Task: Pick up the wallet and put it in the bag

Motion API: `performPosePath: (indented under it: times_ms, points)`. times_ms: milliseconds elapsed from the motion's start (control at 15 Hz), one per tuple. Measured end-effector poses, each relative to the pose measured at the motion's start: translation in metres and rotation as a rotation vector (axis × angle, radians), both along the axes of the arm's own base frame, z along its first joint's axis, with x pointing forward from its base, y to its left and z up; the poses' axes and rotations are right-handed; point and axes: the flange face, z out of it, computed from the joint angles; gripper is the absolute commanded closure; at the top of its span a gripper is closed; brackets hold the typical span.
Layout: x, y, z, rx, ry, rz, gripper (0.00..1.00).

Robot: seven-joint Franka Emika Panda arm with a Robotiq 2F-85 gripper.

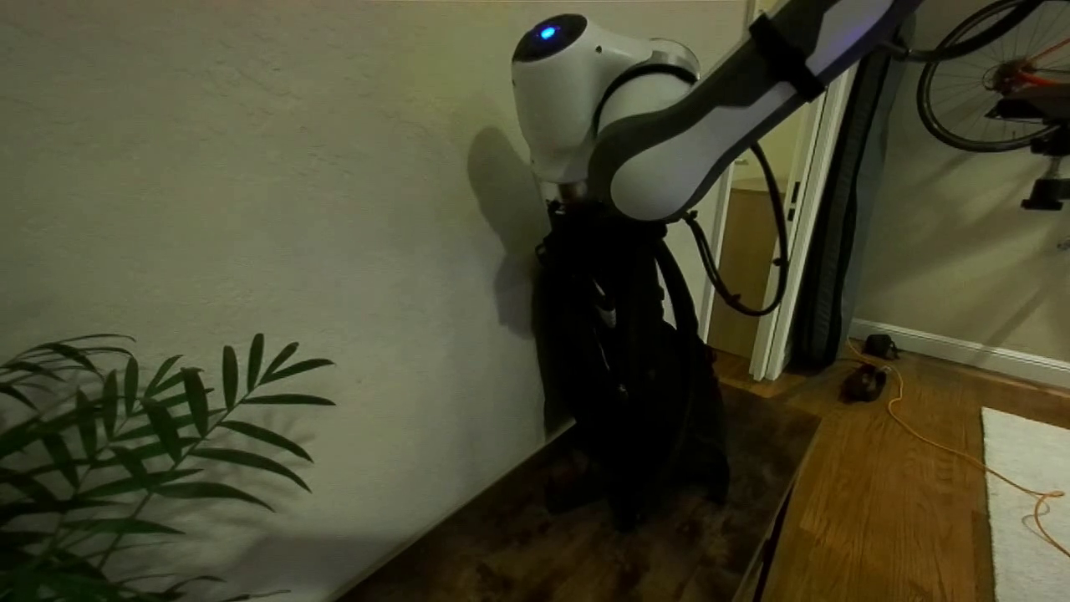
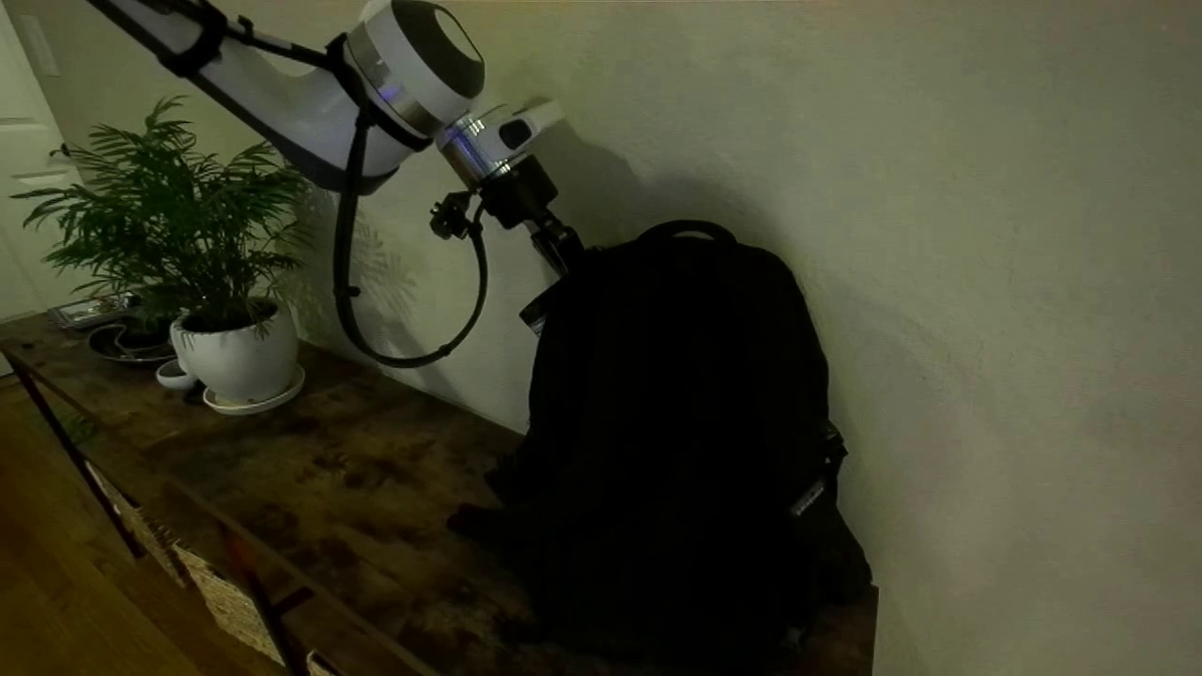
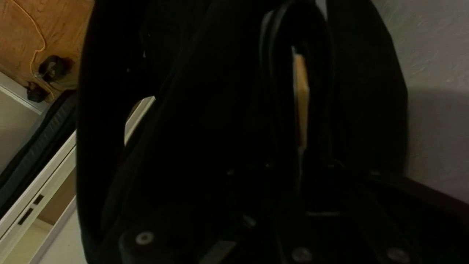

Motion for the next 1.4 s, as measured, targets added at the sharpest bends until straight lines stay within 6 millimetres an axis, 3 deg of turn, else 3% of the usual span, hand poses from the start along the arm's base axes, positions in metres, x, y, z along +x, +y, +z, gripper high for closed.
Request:
performPosePath:
  times_ms: [267, 333, 400, 533, 1000, 1133, 1400]
  points:
    - [0.002, -0.002, -0.018, -0.061, -0.025, 0.021, 0.95]
    - [0.002, -0.002, -0.023, -0.076, -0.024, 0.027, 0.90]
    - [0.001, -0.002, -0.027, -0.091, -0.022, 0.034, 0.58]
    - [0.001, -0.001, -0.034, -0.120, -0.016, 0.052, 0.53]
    - [0.001, 0.002, -0.040, -0.202, -0.009, 0.120, 0.06]
    - [0.001, 0.007, -0.039, -0.195, -0.010, 0.128, 0.01]
    - [0.000, 0.022, -0.030, -0.138, -0.010, 0.140, 0.00]
